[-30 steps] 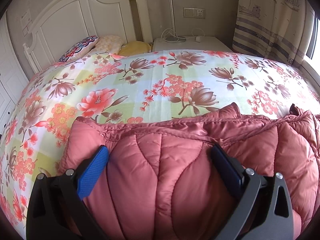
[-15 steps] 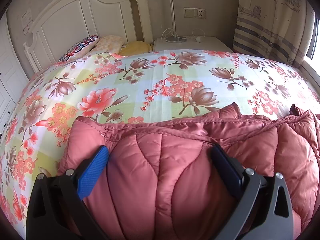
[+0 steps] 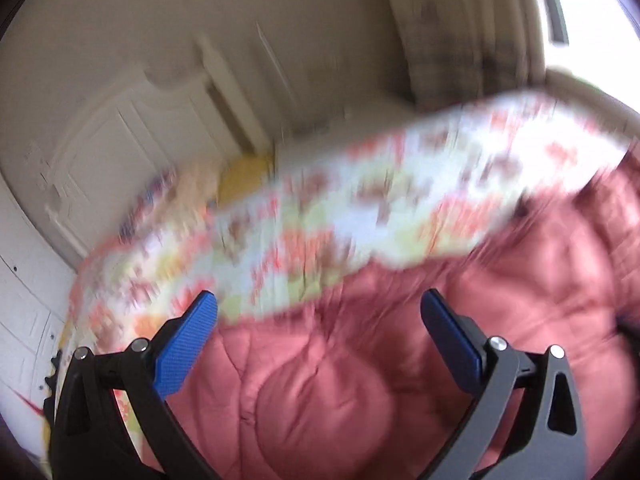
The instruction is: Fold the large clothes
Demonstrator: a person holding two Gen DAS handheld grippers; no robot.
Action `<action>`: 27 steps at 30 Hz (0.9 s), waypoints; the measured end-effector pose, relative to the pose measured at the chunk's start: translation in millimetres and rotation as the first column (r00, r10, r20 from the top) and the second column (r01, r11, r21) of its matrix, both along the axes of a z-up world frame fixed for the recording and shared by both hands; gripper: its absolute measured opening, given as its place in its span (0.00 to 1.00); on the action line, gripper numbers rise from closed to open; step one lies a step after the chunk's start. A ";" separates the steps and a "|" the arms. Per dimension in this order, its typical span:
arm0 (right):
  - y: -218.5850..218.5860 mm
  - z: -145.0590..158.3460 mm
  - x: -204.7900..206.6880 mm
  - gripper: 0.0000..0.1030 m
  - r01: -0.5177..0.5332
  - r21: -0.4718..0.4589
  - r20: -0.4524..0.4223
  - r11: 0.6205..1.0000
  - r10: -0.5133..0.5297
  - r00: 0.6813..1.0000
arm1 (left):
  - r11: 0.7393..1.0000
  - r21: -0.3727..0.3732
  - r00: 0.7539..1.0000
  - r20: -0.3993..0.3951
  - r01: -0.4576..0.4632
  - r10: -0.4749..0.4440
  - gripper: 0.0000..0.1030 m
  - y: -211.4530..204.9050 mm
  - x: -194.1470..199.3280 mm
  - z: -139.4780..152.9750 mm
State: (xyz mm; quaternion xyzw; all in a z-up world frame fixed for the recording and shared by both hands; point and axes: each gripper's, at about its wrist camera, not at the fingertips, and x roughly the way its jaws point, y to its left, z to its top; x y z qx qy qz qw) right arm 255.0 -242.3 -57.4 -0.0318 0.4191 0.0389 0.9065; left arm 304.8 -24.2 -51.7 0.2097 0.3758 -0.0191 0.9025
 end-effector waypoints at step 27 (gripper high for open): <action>-6.5 -0.6 -1.9 0.96 -0.027 0.080 0.002 0.996 0.027 1.000 | 0.778 -0.603 0.977 -0.203 -0.176 0.064 0.98 159.6 24.8 -21.7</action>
